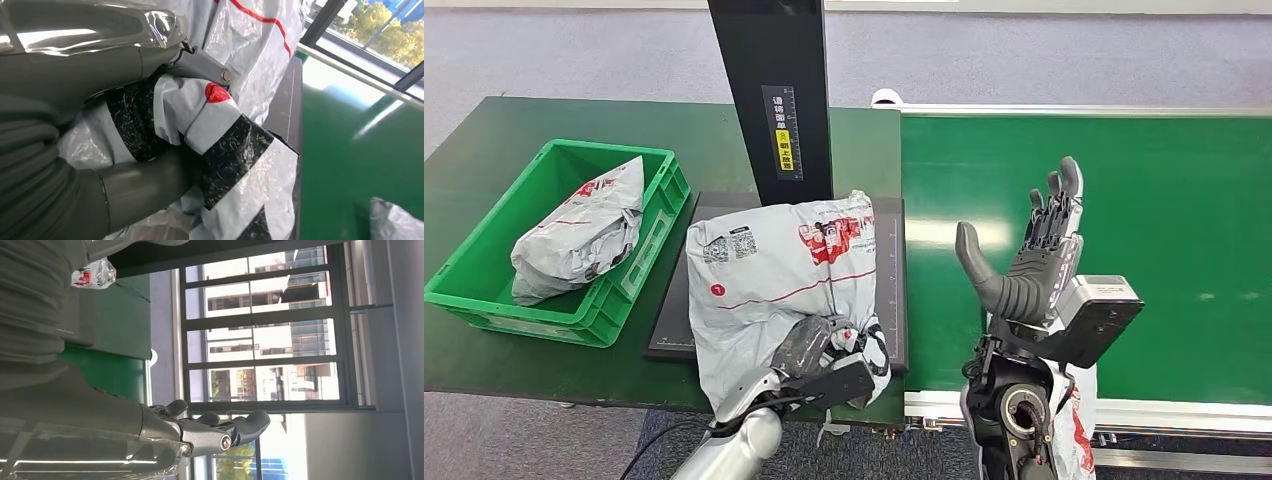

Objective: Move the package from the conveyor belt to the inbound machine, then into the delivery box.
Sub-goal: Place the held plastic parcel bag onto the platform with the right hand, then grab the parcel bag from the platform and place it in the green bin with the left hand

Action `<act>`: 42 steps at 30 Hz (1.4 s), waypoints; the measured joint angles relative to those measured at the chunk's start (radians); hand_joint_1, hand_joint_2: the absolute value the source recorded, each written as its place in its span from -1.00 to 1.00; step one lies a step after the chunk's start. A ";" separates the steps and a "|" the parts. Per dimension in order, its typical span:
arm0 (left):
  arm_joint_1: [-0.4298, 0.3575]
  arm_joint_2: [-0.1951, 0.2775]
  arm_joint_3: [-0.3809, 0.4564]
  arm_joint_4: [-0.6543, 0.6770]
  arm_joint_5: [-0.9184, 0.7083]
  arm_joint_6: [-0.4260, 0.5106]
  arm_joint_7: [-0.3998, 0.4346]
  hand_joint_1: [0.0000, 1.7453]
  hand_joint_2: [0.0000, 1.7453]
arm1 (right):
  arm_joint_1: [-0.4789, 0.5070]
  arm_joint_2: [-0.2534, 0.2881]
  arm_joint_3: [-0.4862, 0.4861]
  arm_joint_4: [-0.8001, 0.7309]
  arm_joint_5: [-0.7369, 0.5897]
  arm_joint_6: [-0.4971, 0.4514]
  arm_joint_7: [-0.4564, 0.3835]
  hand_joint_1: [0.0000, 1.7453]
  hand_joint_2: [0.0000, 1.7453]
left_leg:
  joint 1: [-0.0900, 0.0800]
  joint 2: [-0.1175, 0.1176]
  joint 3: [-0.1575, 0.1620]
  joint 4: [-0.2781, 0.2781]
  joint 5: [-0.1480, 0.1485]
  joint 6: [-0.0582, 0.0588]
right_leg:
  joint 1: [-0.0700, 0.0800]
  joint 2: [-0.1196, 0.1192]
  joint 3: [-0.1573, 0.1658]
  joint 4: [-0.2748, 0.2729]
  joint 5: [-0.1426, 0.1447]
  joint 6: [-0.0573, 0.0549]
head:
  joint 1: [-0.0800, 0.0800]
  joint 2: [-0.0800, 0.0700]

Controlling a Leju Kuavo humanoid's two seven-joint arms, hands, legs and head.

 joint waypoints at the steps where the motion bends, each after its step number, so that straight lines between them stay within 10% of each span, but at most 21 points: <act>1: 0.007 0.002 0.003 -0.014 0.023 -0.006 -0.010 1.00 1.00 | 0.000 0.001 -0.002 -0.001 0.000 0.000 0.000 -1.00 1.00 | 0.000 0.000 0.000 0.000 0.000 0.000 | 0.000 0.000 0.000 0.000 0.000 0.000 | 0.000 0.000; 7: 0.110 0.024 0.050 -0.241 0.285 -0.095 -0.121 1.00 1.00 | 0.007 0.005 -0.010 0.000 0.004 -0.009 -0.008 -1.00 1.00 | 0.000 0.000 -0.003 0.000 0.000 0.000 | 0.000 0.000 -0.003 0.000 0.000 0.000 | 0.000 0.000; 17: 0.218 0.124 0.141 -0.796 0.303 0.030 -0.172 1.00 1.00 | 0.044 0.004 -0.034 0.000 0.017 -0.041 -0.043 -1.00 1.00 | 0.001 0.000 -0.005 0.000 0.000 0.000 | 0.001 0.000 -0.005 0.000 0.000 0.000 | 0.000 0.000; 25: 0.259 0.186 0.141 -1.069 0.172 0.426 -0.330 1.00 1.00 | 0.059 0.001 -0.049 0.000 0.012 -0.069 -0.060 -1.00 1.00 | 0.001 0.000 -0.005 0.000 0.000 0.000 | 0.001 0.000 -0.005 0.000 0.000 0.000 | 0.000 0.000; 34: 0.093 0.186 0.310 -1.095 0.308 0.464 -0.342 1.00 1.00 | 0.081 -0.006 -0.029 0.031 -0.056 -0.072 -0.048 -1.00 1.00 | 0.001 0.000 -0.004 0.000 0.001 -0.001 | 0.001 0.000 -0.005 0.000 0.000 -0.001 | 0.000 0.000; 42: -0.226 0.245 0.499 -0.739 0.392 0.463 -0.259 1.00 1.00 | 0.076 -0.011 0.054 0.146 -0.118 -0.051 -0.043 -1.00 1.00 | 0.001 0.000 -0.004 0.000 0.003 -0.002 | 0.001 0.000 -0.005 0.002 0.001 -0.002 | 0.000 0.000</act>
